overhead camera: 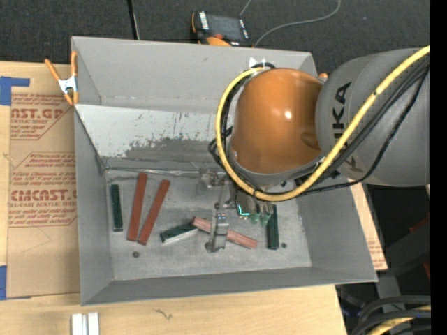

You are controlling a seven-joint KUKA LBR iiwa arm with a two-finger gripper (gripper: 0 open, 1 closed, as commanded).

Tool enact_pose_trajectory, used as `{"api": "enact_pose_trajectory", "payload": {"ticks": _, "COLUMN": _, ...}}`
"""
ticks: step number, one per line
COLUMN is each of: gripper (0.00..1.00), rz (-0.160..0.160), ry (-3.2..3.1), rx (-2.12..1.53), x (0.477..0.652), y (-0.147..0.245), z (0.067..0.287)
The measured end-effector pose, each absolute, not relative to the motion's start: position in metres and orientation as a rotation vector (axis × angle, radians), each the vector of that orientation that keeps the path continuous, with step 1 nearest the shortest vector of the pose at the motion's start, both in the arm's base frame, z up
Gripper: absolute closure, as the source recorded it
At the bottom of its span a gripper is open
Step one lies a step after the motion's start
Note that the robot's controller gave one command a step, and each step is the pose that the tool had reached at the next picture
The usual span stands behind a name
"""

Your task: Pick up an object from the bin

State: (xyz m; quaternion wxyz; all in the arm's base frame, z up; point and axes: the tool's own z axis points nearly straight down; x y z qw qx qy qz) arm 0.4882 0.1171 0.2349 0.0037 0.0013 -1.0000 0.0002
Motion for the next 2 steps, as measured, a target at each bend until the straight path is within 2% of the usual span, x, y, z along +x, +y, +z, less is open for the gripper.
{"api": "enact_pose_trajectory", "payload": {"ticks": 1, "gripper": 0.0, "rz": 0.001, "ry": -3.137, "rx": -0.033, "x": 0.542, "y": 0.11, "z": 0.137}}
{"api": "enact_pose_trajectory", "payload": {"ticks": 2, "gripper": 0.0, "rz": 0.0, "ry": -3.125, "rx": -0.266, "x": 0.523, "y": 0.127, "z": 0.067}}
